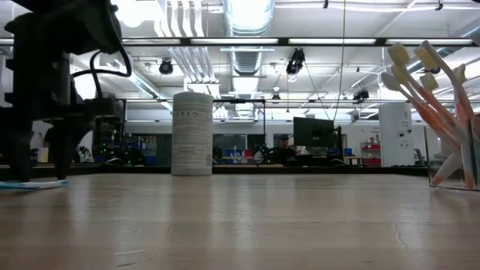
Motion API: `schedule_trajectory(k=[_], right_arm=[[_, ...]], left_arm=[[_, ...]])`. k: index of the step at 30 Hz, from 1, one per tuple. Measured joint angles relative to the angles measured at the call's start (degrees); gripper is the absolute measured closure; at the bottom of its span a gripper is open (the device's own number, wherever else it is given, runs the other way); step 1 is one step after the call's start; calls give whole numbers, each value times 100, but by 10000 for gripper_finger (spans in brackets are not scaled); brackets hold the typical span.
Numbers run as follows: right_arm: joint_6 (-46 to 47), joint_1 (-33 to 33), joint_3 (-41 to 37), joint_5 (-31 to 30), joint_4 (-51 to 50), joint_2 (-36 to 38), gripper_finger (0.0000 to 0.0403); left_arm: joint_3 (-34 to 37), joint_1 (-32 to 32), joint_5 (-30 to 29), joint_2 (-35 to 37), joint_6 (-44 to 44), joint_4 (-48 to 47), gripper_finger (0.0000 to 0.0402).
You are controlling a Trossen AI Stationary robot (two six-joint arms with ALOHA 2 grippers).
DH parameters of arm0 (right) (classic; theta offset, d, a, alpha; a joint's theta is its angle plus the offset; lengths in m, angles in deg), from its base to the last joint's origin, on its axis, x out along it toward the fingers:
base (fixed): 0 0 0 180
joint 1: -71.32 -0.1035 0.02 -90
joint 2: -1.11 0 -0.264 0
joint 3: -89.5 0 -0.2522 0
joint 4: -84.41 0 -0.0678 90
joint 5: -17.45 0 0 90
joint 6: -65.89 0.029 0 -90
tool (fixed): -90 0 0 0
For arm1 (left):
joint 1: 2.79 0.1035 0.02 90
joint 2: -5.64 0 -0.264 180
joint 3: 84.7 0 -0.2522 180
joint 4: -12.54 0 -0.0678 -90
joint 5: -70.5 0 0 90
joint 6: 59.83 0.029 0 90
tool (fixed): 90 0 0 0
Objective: Pick & Place toothbrushing station
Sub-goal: Put the blue toothbrush into the bottom section of the transparent organizer
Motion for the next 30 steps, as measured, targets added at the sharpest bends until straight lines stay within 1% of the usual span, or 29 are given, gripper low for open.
schedule_trajectory(k=[2,7,15,20,30], right_arm=[[0,0,0,0,1,0,273],[0,0,0,0,1,0,271],[0,2,0,0,-1,0,281],[0,2,0,0,-1,0,284],[0,0,0,1,-1,0,272]], left_arm=[[-13,46,112,-123,25,20,211],[-152,83,170,-455,228,63,211],[-414,107,194,-801,547,-113,214],[-441,107,194,-827,504,-155,245],[-441,107,196,-827,631,-171,317]])
